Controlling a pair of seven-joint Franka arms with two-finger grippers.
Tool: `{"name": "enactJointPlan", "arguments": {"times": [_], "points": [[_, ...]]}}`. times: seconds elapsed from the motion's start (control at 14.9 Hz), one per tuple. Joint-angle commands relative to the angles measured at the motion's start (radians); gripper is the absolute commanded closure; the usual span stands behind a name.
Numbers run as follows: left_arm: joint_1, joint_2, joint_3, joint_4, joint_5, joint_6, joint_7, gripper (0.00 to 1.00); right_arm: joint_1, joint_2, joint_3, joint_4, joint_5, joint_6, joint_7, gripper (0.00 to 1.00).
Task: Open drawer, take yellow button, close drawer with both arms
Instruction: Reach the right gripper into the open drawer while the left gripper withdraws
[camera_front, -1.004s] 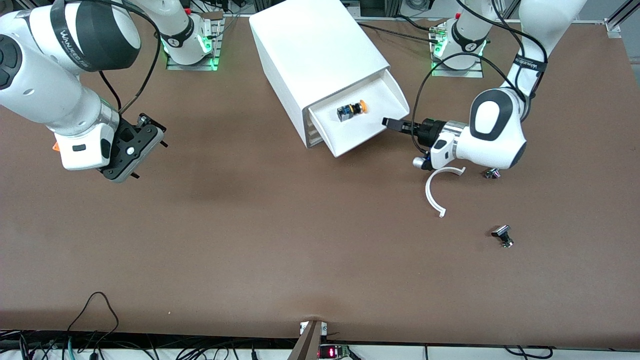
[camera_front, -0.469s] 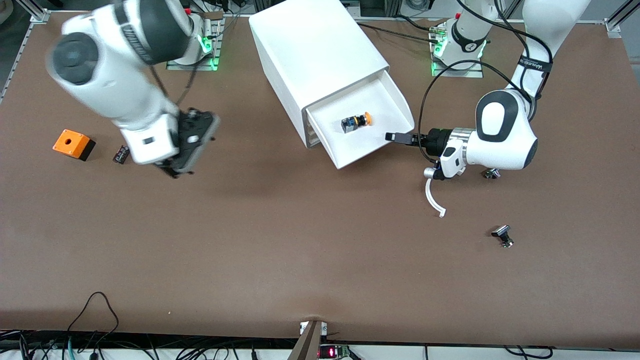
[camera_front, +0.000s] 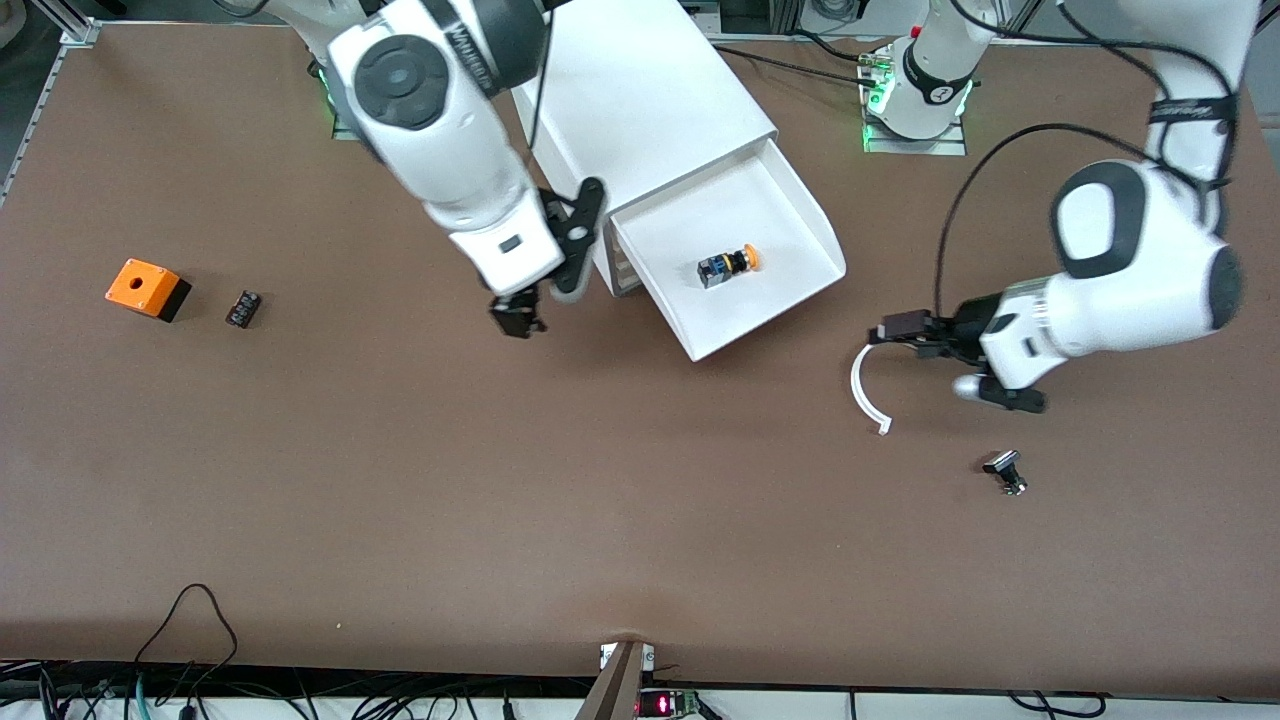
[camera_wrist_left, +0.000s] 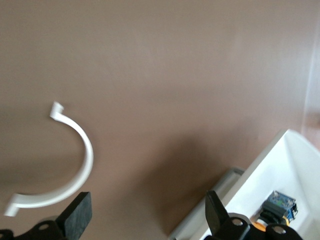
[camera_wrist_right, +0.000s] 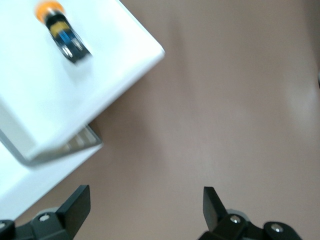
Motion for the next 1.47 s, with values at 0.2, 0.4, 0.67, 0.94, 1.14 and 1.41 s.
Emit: {"name": "enactJointPlan", "arguments": {"times": [0.2, 0.4, 0.67, 0.94, 1.14, 1.41], "points": [[0.021, -0.155, 0.038, 0.006, 0.217, -0.022, -0.021, 0.0, 0.092, 0.122, 0.021, 0.152, 0.017, 0.033, 0.001, 0.0], [0.023, -0.197, 0.054, 0.089, 0.363, -0.152, -0.03, 0.0, 0.149, 0.148, 0.012, 0.151, 0.008, 0.059, -0.005, 0.0], [0.021, -0.206, 0.058, 0.158, 0.541, -0.231, -0.097, 0.0, 0.201, 0.19, 0.009, 0.152, -0.051, 0.073, -0.008, 0.0], [0.019, -0.211, 0.058, 0.155, 0.56, -0.298, -0.186, 0.0, 0.232, 0.219, 0.009, 0.152, -0.104, 0.094, -0.013, 0.0], [0.019, -0.209, 0.058, 0.155, 0.56, -0.3, -0.202, 0.0, 0.246, 0.23, 0.009, 0.152, -0.111, 0.12, -0.013, 0.0], [0.018, -0.209, 0.058, 0.157, 0.56, -0.303, -0.202, 0.0, 0.252, 0.259, 0.007, 0.152, -0.111, 0.166, -0.008, 0.0]]}}
